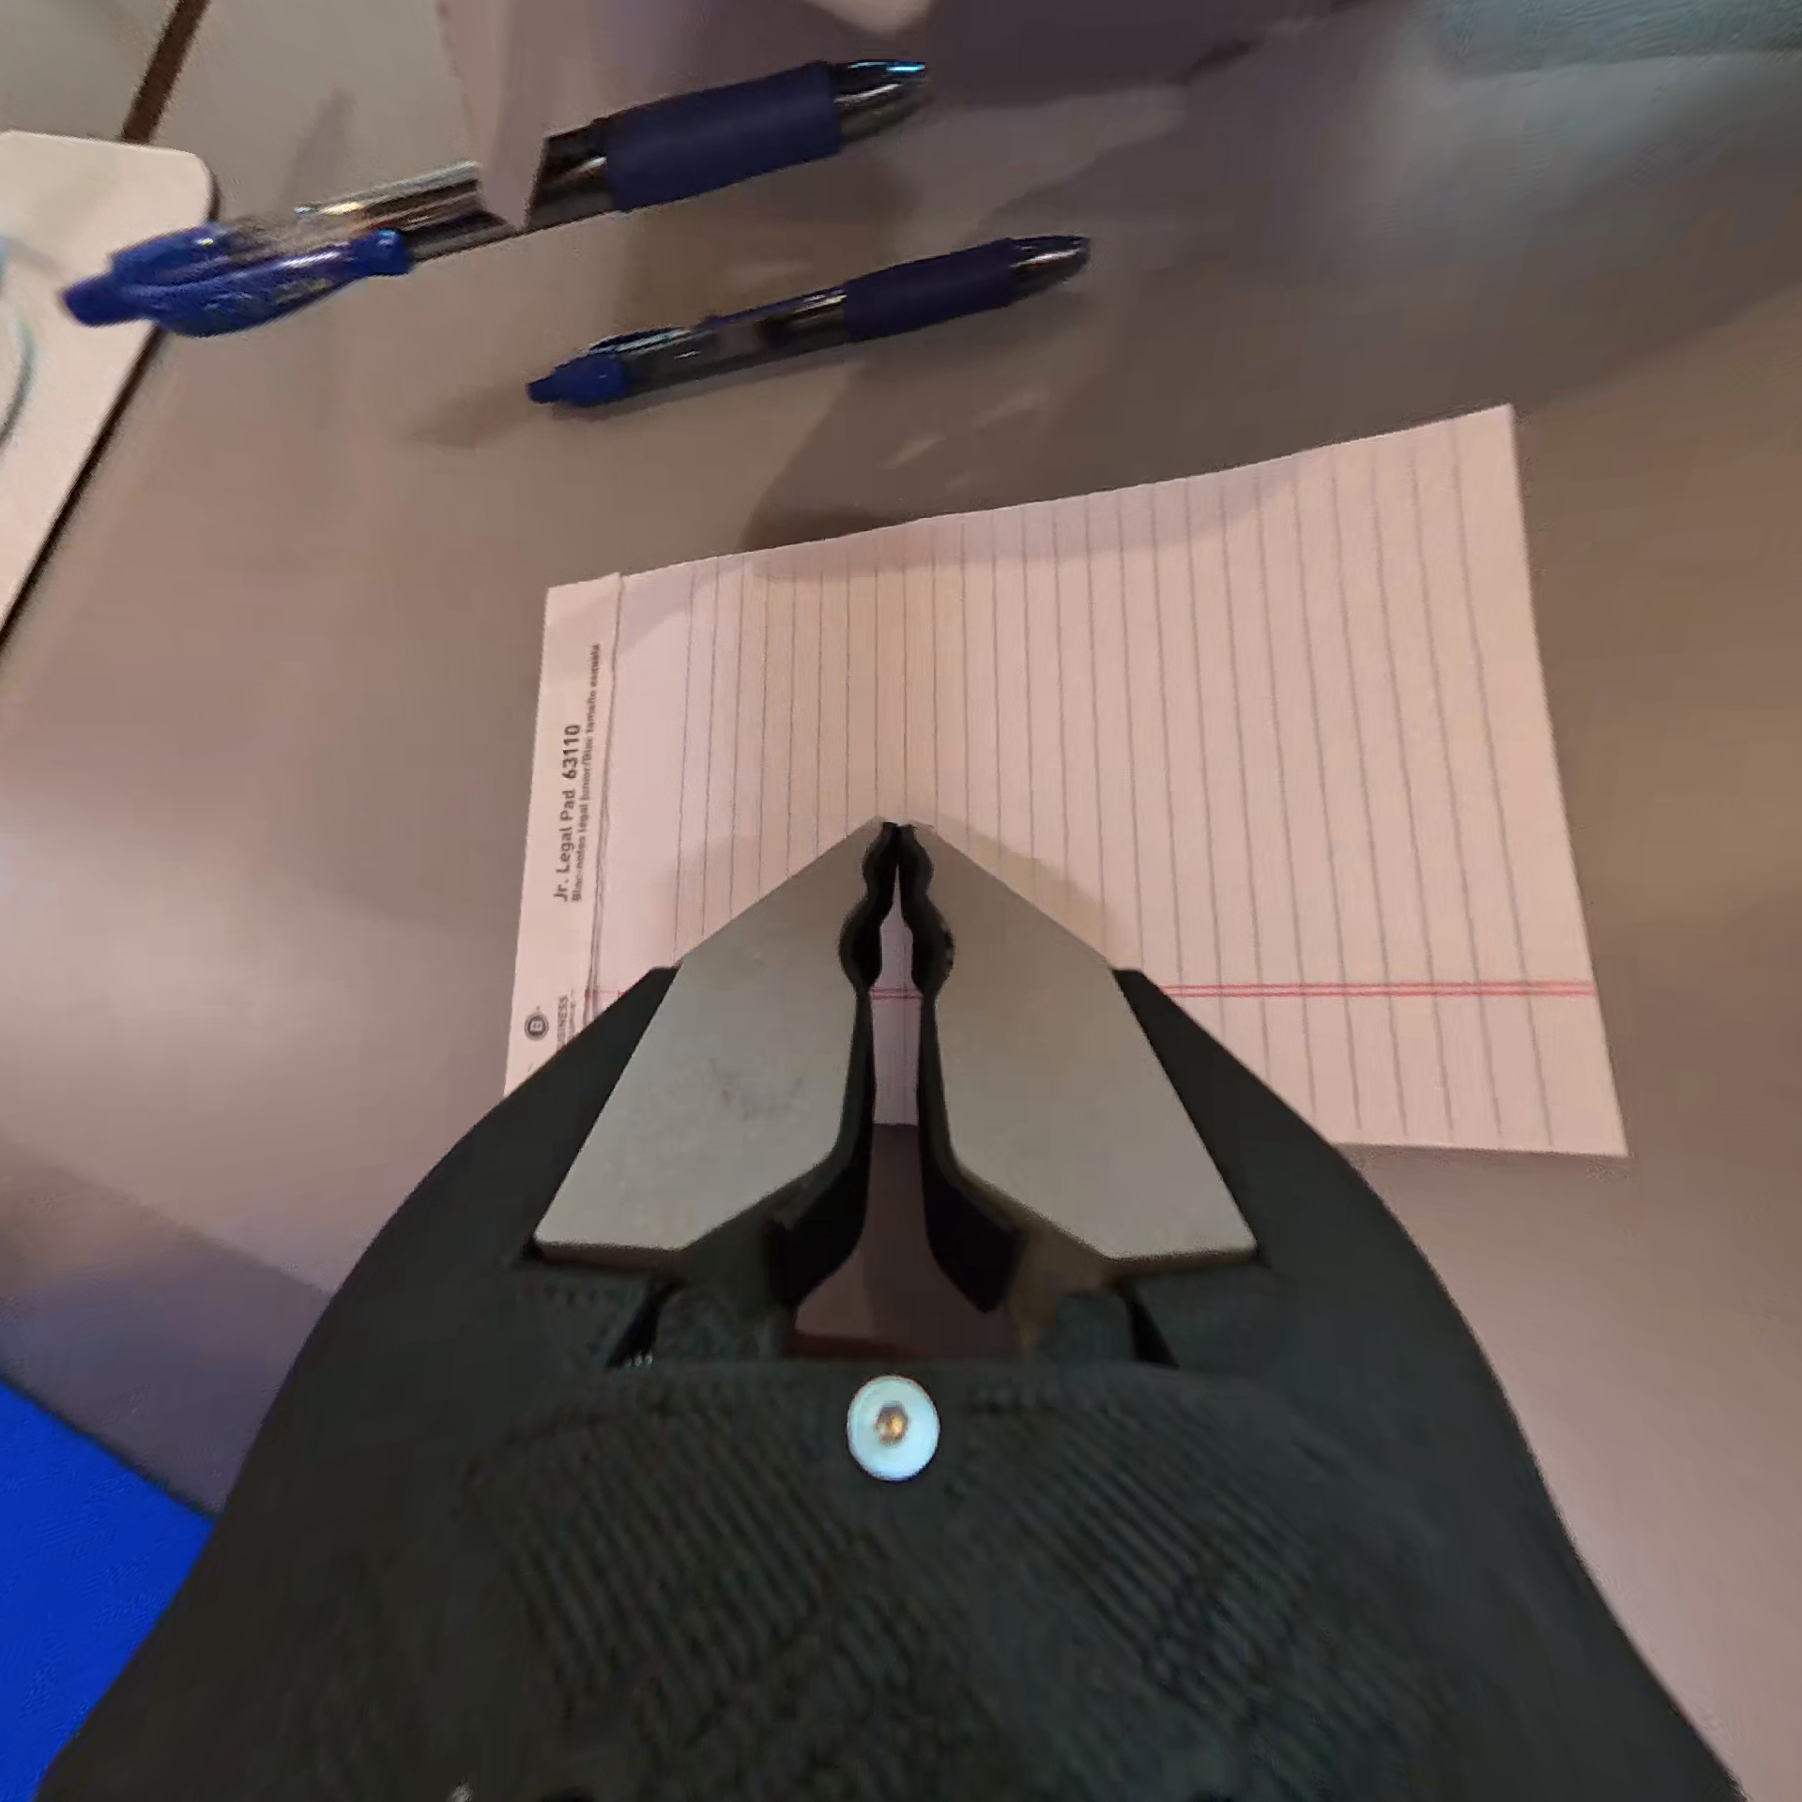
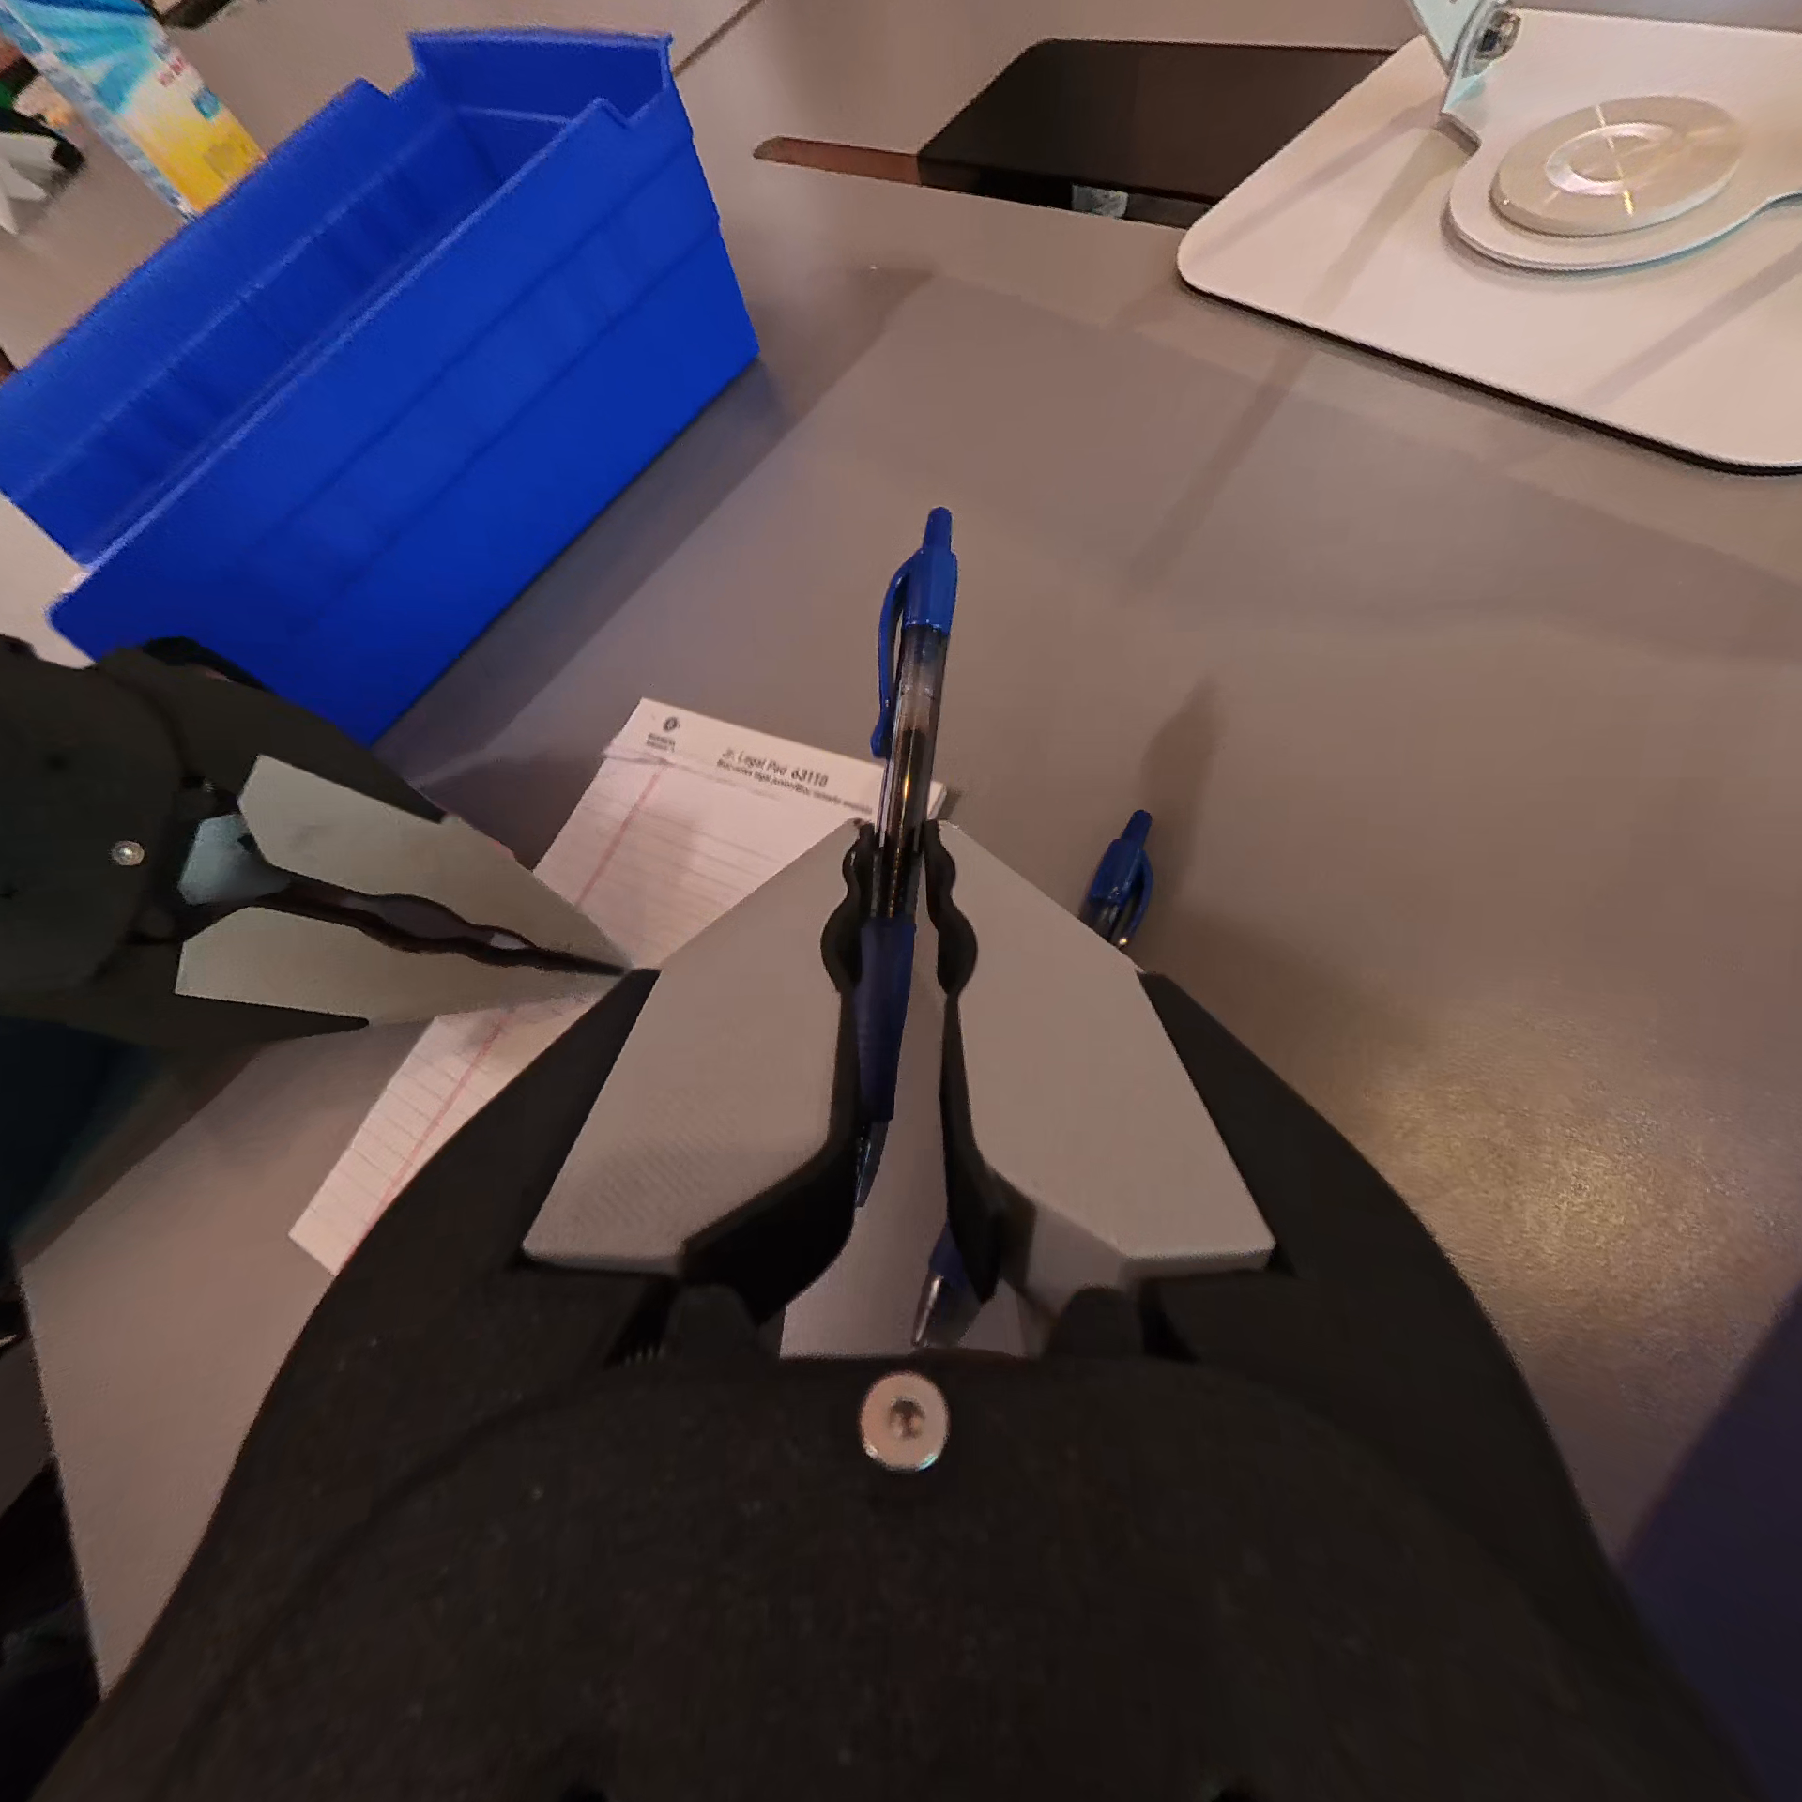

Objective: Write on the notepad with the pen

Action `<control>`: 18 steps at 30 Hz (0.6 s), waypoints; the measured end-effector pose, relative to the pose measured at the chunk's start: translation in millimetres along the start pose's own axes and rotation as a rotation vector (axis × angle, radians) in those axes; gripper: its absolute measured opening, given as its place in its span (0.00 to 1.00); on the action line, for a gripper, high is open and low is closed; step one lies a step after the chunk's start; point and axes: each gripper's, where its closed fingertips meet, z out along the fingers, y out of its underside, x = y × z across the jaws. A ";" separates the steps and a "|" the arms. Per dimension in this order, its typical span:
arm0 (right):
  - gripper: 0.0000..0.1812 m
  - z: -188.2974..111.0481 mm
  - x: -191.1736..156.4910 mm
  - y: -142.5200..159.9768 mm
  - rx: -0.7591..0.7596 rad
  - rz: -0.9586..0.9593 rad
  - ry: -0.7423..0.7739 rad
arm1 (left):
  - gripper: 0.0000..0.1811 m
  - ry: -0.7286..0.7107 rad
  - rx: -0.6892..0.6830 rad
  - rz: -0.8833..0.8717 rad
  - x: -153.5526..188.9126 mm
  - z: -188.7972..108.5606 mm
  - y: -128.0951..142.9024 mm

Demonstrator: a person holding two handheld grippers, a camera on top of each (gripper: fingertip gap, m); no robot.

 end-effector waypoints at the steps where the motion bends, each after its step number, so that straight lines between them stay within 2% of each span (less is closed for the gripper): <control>1: 0.04 -0.1 -4.1 -1.4 0.008 0.005 -0.027 | 0.00 0.021 0.005 0.000 3.7 -0.6 -1.1; 4: 0.04 -2.3 -24.3 -8.3 0.048 0.017 -0.157 | 0.00 0.014 0.029 -0.011 4.6 4.2 -9.7; 6: 0.04 -8.1 -41.4 -16.2 0.092 0.018 -0.266 | 0.00 -0.057 0.065 -0.076 -8.7 8.1 -19.0; 8: 0.04 -16.9 -56.0 -24.5 0.142 0.018 -0.366 | 0.00 -0.085 0.150 -0.158 -19.4 5.4 -32.7; 13: 0.03 -36.7 -83.6 -36.5 0.225 0.001 -0.574 | 0.00 0.013 0.597 -0.423 -35.6 -39.1 -87.6; 15: 0.03 -38.6 -90.0 -35.3 0.223 -0.026 -0.599 | 0.07 0.047 0.767 -0.516 -45.7 -63.2 -100.6; 18: 0.03 -36.4 -99.0 -29.2 0.189 -0.087 -0.602 | 0.09 0.124 0.966 -0.620 -55.7 -96.0 -109.6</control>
